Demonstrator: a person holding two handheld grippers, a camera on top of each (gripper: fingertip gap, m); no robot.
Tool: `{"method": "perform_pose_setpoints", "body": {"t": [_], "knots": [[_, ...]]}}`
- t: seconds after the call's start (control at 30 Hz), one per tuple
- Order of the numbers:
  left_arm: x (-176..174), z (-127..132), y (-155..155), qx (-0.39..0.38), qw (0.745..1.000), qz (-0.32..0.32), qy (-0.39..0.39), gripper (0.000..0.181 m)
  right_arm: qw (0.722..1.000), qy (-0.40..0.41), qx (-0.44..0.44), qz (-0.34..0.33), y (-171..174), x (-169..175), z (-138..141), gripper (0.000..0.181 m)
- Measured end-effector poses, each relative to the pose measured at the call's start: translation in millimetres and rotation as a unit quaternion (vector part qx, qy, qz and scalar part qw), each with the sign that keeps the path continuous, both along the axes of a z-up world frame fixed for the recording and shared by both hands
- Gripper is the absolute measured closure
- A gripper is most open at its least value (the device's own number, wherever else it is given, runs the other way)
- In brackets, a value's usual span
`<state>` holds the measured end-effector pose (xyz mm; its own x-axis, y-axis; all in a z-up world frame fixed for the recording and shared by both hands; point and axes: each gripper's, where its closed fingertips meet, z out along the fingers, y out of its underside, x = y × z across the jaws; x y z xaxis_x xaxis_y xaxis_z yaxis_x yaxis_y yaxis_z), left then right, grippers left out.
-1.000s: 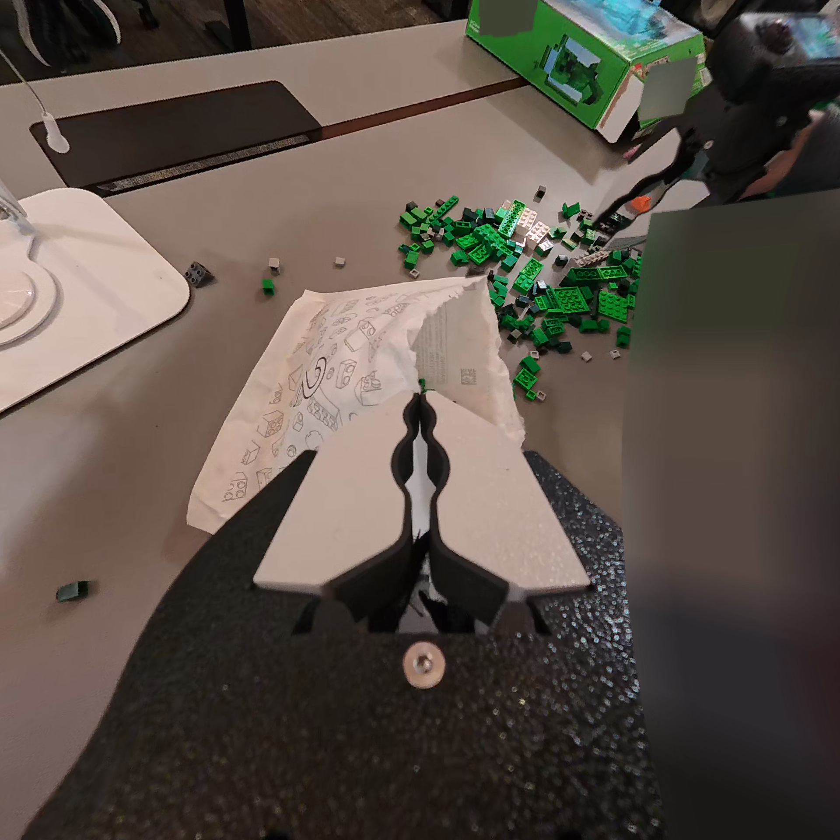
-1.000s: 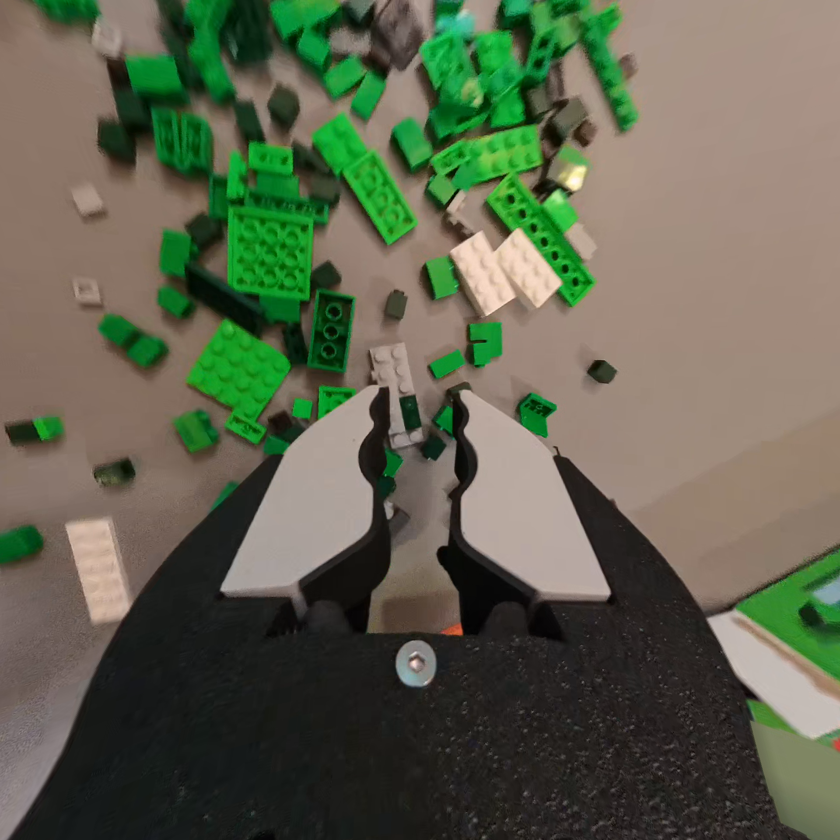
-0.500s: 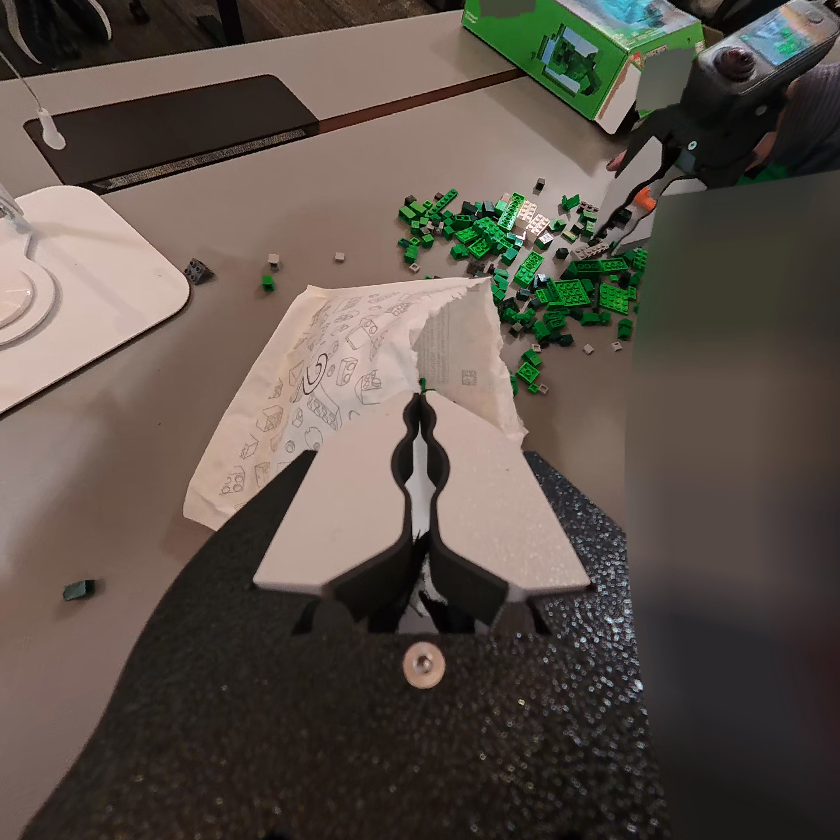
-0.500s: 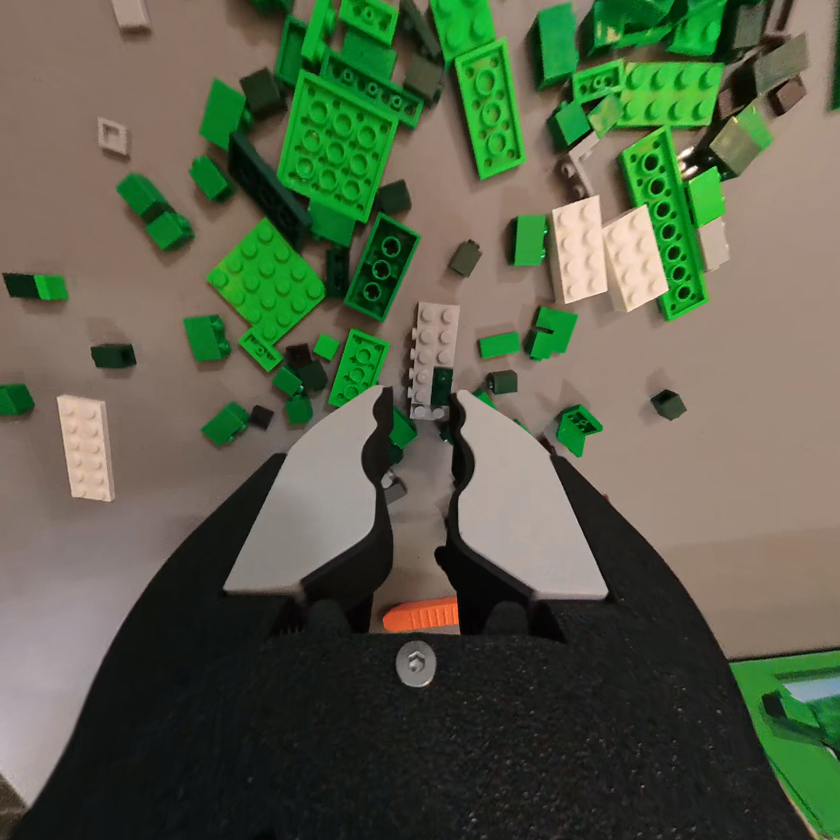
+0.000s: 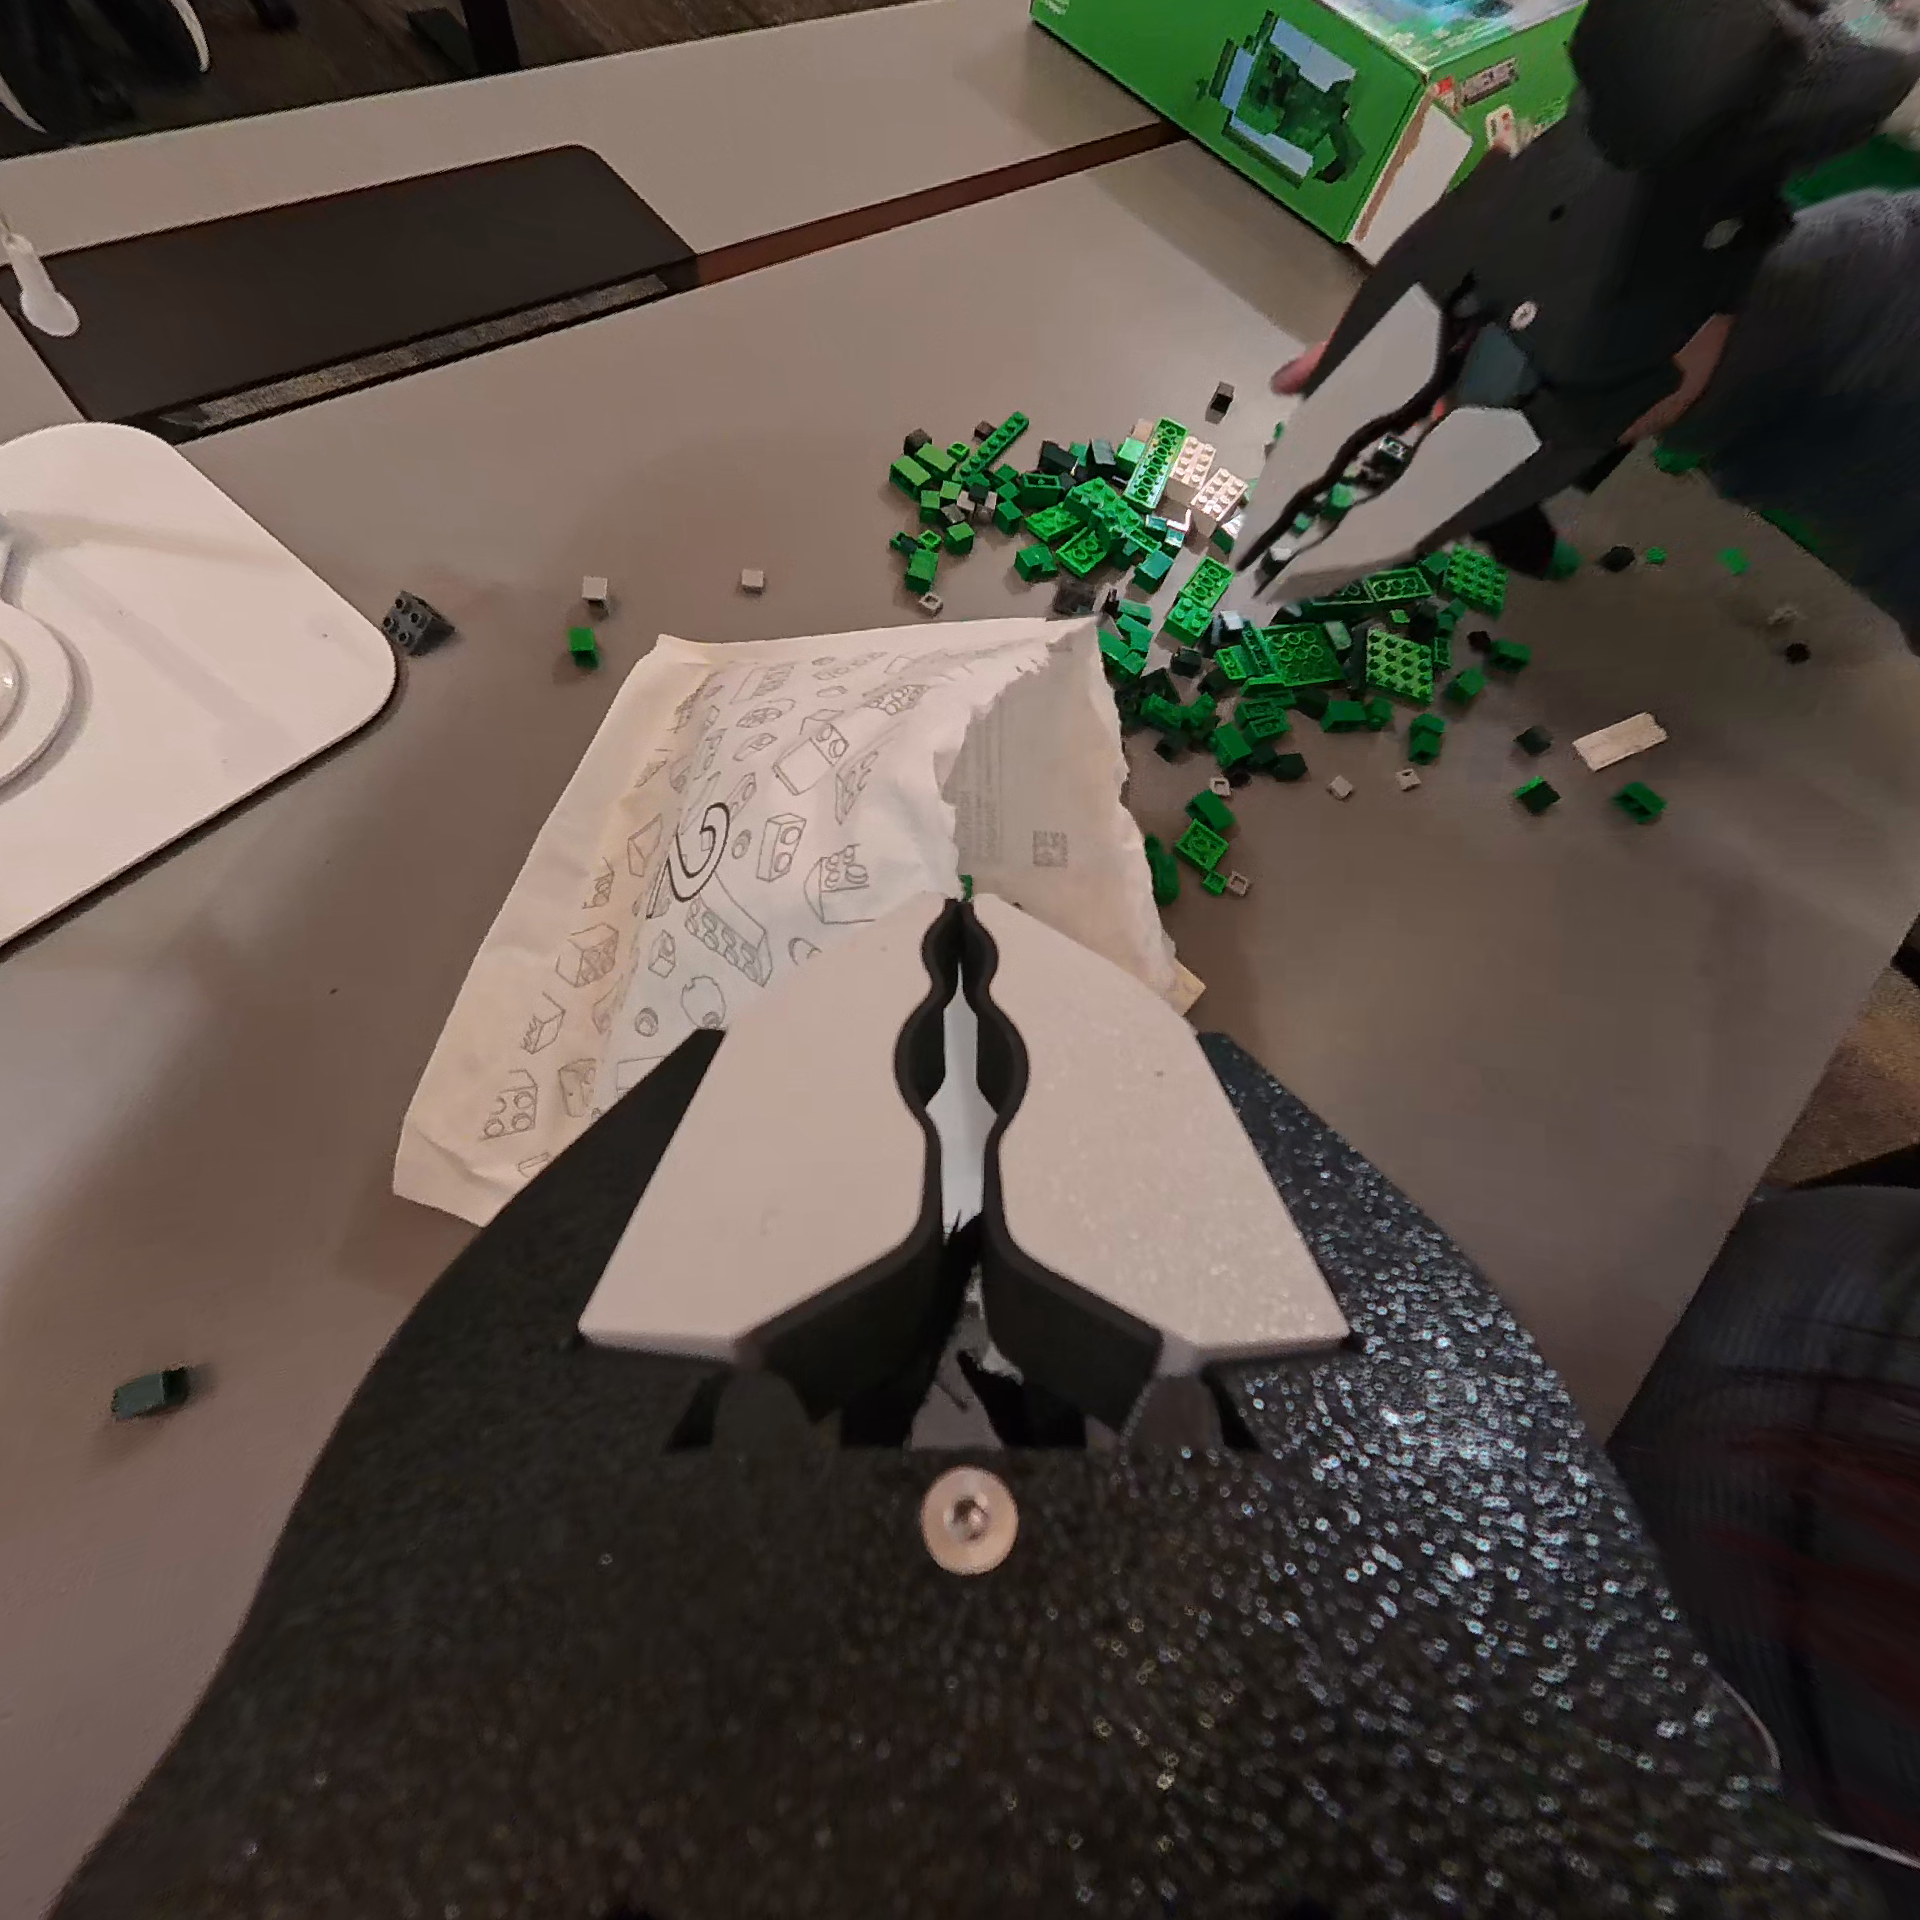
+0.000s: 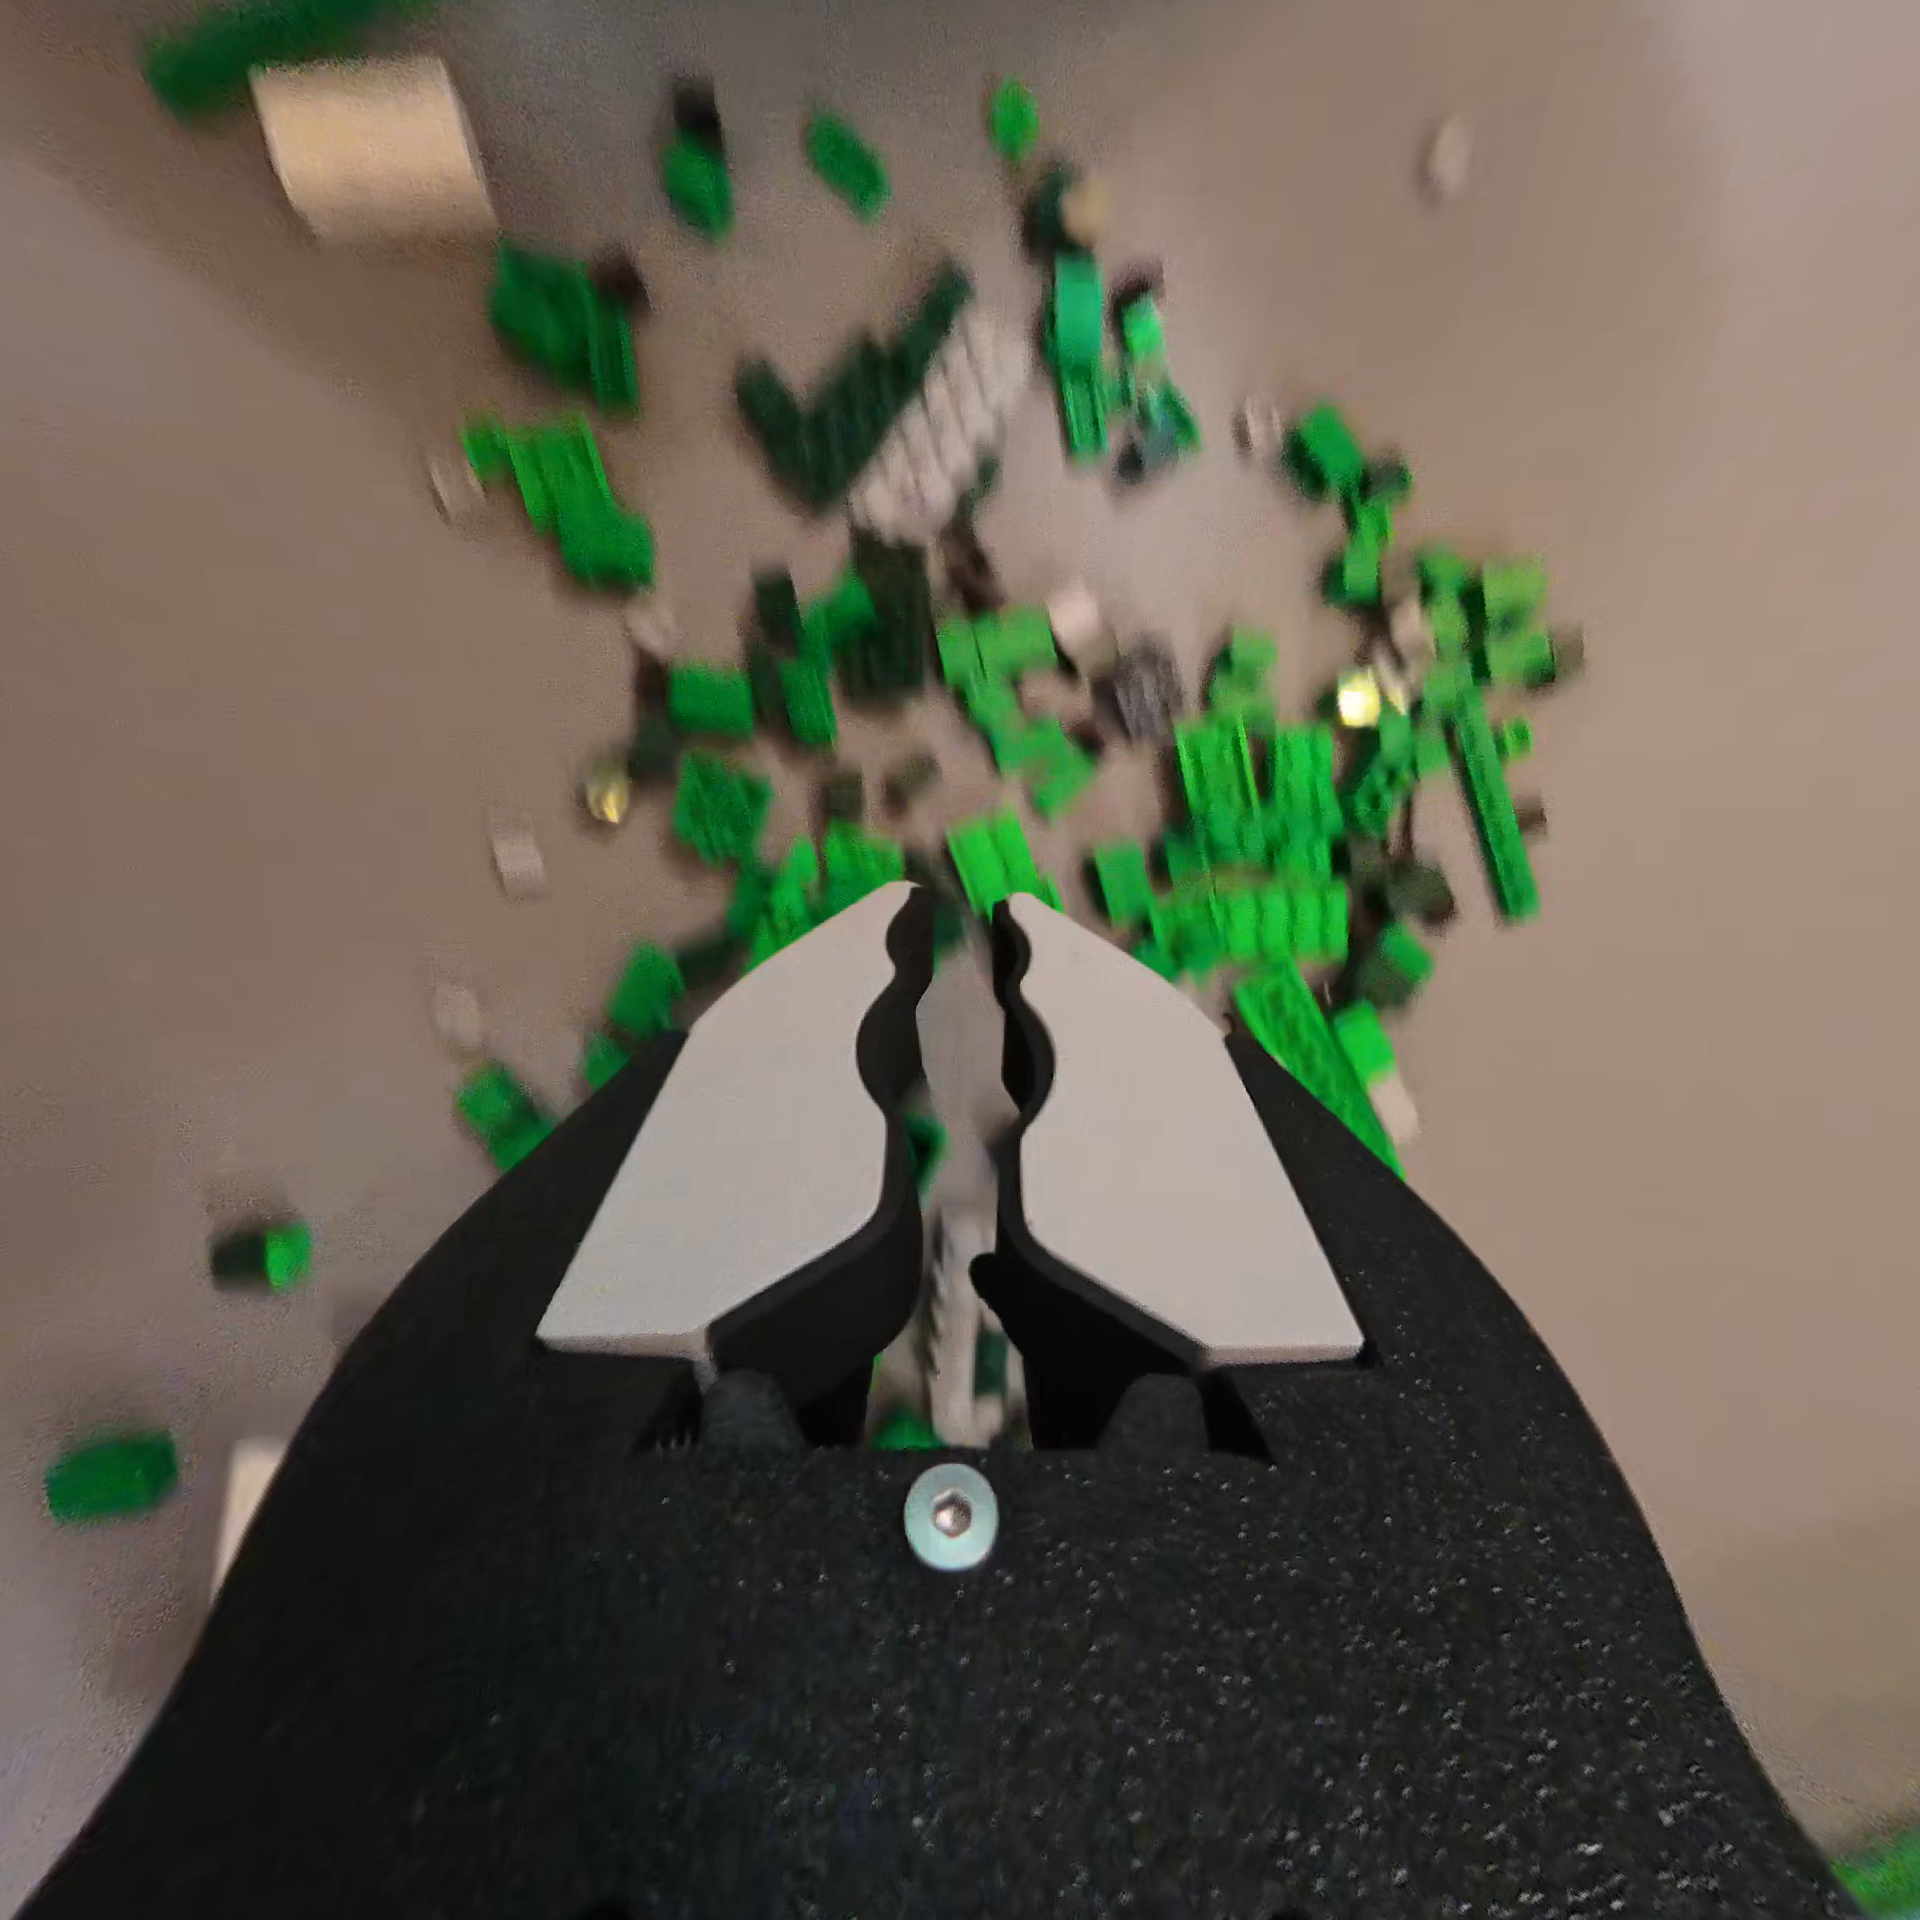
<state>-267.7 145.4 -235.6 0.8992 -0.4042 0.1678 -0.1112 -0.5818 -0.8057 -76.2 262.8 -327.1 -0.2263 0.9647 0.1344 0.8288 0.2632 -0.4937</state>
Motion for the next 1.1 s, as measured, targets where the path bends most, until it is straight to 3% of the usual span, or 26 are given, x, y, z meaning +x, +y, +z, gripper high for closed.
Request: {"method": "perform_pose_setpoints", "body": {"t": [0.2, 0.33, 0.5, 0.83, 1.1], "knots": [[-2, 0, -2, -0.001, 1.0, 0.001, -0.001, 0.181, 1.0, -0.006, 0.004, 0.018, -19, -62, -14, 0.17], [-2, 0, -2, -0.002, 1.0, -0.002, -0.003, 0.181, 0.997, -0.063, -0.034, 0.028, -25, -64, -27, 0.172], [0, -2, -2, -0.004, 1.0, -0.009, -0.011, 0.181, 0.996, -0.089, 0.007, 0.019, -11, -63, -31, 0.168], [1, -6, -1, -0.011, 1.0, -0.015, -0.012, 0.181, 0.996, -0.085, -0.014, 0.031, -19, -74, -29, 0.155], [0, -6, -1, -0.011, 1.0, -0.015, -0.014, 0.181, 0.996, -0.067, -0.043, -0.036, -14, -87, -29, 0.15]]}}
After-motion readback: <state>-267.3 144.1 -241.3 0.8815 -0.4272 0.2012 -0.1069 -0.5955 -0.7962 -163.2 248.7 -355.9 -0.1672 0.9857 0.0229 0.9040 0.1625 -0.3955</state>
